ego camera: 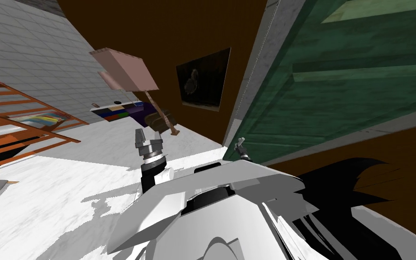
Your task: Pull the door open
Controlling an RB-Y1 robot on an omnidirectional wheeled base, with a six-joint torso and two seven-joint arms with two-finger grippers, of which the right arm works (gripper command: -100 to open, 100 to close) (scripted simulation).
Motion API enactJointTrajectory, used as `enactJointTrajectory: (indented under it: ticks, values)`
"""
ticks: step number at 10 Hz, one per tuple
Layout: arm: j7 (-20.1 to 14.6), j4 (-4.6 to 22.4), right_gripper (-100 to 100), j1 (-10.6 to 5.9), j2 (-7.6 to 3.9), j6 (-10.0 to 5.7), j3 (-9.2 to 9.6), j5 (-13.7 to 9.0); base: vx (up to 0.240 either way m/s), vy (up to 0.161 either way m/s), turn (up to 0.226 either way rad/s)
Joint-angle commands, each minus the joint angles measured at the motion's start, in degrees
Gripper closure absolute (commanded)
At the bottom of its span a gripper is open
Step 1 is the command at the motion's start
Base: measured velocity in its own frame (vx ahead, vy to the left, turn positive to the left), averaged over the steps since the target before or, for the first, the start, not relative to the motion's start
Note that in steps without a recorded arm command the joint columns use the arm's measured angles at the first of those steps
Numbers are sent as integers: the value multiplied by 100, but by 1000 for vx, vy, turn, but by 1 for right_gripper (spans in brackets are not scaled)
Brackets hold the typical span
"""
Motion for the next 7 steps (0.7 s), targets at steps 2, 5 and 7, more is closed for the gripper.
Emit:
enactJointTrajectory:
  ticks: [2,5,7]
  values:
    - [-146,-54,100,117,-116,-140,229,146,-242,-30,67]
    - [-187,-163,100,186,-168,-178,337,218,-219,-16,41]
    - [-302,-137,100,268,-245,-323,489,317,-202,-33,99]
